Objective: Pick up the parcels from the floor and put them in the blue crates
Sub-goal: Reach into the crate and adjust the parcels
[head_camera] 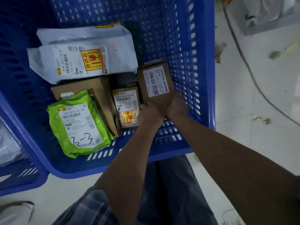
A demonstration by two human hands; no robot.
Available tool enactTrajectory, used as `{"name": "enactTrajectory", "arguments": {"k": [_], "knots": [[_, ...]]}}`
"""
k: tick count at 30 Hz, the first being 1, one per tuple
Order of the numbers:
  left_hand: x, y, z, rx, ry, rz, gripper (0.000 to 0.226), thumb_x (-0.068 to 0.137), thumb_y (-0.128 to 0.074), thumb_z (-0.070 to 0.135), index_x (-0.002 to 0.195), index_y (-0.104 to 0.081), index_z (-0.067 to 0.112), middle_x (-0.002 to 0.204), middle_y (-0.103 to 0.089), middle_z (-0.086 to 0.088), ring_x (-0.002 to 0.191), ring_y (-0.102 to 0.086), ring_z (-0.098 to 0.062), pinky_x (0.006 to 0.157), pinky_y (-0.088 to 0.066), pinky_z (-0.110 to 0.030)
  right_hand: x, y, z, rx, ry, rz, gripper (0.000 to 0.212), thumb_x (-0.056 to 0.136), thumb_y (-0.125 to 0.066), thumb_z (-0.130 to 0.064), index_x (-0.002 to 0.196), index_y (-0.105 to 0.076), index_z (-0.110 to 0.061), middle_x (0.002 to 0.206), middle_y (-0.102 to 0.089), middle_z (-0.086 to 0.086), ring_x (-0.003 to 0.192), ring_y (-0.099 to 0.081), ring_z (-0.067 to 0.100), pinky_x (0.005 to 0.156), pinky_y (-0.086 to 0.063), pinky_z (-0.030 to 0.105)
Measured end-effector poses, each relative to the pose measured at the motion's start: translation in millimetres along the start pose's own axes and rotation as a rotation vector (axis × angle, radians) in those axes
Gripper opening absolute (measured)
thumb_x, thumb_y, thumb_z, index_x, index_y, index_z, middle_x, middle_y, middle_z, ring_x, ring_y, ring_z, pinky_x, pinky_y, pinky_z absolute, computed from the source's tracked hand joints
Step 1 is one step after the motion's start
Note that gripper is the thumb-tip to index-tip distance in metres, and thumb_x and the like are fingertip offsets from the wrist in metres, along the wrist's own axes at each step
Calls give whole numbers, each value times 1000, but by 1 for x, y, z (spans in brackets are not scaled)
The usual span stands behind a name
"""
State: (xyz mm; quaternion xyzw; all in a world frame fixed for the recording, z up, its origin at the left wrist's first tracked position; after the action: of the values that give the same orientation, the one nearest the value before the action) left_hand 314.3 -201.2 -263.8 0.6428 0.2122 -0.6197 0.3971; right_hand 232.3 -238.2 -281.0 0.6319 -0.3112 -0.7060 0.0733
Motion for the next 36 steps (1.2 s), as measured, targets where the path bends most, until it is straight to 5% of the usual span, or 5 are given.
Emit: {"name": "enactTrajectory", "arguments": {"k": [10,13,19,27,36], "knots": [[28,-14,-4,143,-53,-90,57,94,-44,11,144,-23,-3,122,-59,-20,105,-61,-31,86,-50,-39,11,-13,-5,-287,44,-76,34,98,-38,-4,131,-42,2,132,-51,18,120,-52,27,91,-44,33],[29,-17,-8,131,-87,-112,23,94,-45,12,106,-62,1,107,-67,-15,98,-63,-28,80,-49,-35,12,-12,-4,-290,78,-214,26,97,-41,-3,117,-58,0,128,-55,17,118,-53,26,91,-44,29],[-2,3,-4,58,-222,-12,28,93,-42,7,67,-52,4,88,-63,-18,92,-61,-32,63,-41,-31,-14,7,0,-181,79,-314,27,96,-44,-7,120,-56,2,133,-51,18,123,-50,28,97,-43,33],[-91,29,-18,270,-124,74,34,99,-37,17,121,-57,0,124,-59,-18,115,-56,-35,90,-45,-39,-132,48,35,469,298,-39,17,86,-48,-2,98,-60,-5,88,-61,9,81,-57,23,74,-50,37],[-167,-1,37,275,-395,204,29,98,-35,17,109,-57,1,111,-62,-20,103,-58,-35,82,-45,-39,-182,89,157,1117,-198,35,9,89,-48,0,94,-51,-6,71,-56,10,54,-53,17,53,-49,24]]}}
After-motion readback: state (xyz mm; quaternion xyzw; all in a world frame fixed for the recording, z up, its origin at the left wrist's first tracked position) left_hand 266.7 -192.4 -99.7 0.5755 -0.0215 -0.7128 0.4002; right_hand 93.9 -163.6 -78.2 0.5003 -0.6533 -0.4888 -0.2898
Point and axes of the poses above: each hand's wrist, its own x-axis towards the middle knuckle, its own y-axis out of the back of the hand, z = x × y, the point moved 1 cm from there along x, towards the middle knuckle
